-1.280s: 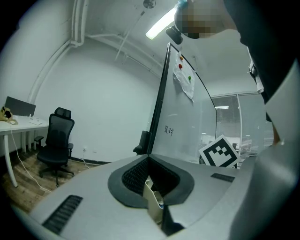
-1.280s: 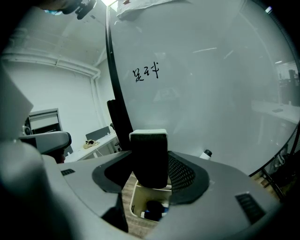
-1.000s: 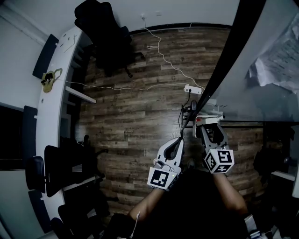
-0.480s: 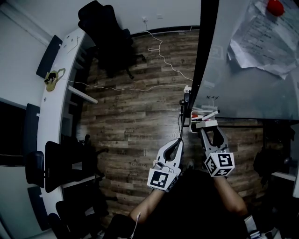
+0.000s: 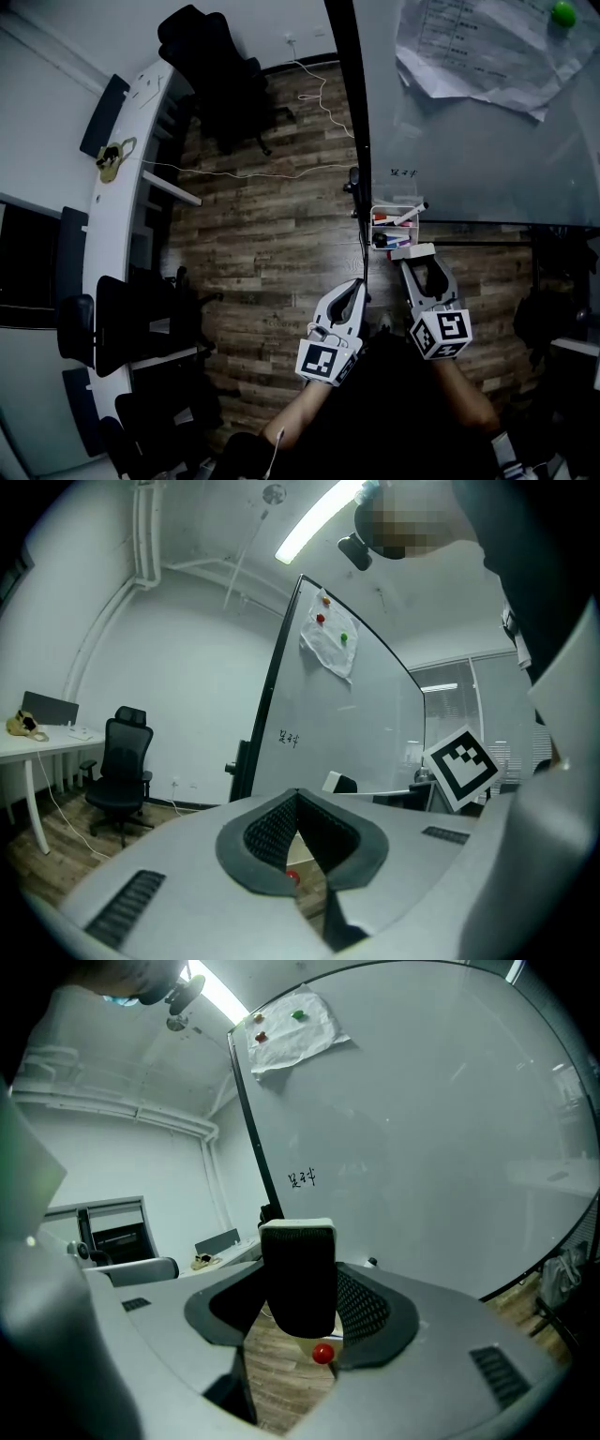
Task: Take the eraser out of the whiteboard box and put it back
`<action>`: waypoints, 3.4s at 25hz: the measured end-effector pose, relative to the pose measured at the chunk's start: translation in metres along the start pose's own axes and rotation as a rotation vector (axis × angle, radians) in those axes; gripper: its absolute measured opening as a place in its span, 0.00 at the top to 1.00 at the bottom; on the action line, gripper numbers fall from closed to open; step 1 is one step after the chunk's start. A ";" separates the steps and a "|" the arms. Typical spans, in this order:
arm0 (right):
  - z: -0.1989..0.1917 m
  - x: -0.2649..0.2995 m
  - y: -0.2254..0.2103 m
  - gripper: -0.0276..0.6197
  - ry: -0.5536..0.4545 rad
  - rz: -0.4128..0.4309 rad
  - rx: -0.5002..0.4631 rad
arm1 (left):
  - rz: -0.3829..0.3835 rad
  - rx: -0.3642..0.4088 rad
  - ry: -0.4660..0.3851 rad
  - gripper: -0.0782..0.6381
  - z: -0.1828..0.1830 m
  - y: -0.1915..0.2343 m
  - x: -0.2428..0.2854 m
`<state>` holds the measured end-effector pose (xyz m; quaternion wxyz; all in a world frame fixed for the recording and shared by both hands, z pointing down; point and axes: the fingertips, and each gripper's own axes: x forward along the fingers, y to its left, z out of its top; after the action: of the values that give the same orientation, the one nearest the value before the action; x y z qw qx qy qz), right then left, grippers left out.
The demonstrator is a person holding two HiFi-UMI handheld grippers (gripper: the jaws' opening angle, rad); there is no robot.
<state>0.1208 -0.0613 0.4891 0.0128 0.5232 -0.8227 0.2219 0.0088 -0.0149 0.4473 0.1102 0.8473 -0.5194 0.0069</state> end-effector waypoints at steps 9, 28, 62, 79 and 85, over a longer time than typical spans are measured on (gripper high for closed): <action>-0.007 -0.036 0.005 0.59 -0.005 0.017 -0.010 | -0.018 0.027 -0.034 0.88 -0.002 -0.022 -0.018; -0.005 -0.063 0.042 0.59 -0.045 -0.039 -0.075 | -0.097 0.034 -0.087 0.88 0.025 -0.006 -0.034; -0.019 -0.072 0.065 0.59 -0.043 -0.088 -0.078 | -0.155 0.025 -0.072 0.88 0.019 0.005 -0.049; -0.028 -0.069 0.076 0.59 -0.020 -0.176 -0.111 | -0.181 -0.044 -0.072 0.88 0.008 0.033 -0.065; -0.027 -0.056 0.061 0.59 -0.014 -0.199 -0.108 | -0.183 -0.050 -0.071 0.88 0.003 0.037 -0.056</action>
<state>0.0878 0.0187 0.4779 0.0572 0.6025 -0.7774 0.1712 -0.0502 0.0176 0.4435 0.1129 0.8880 -0.4433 -0.0464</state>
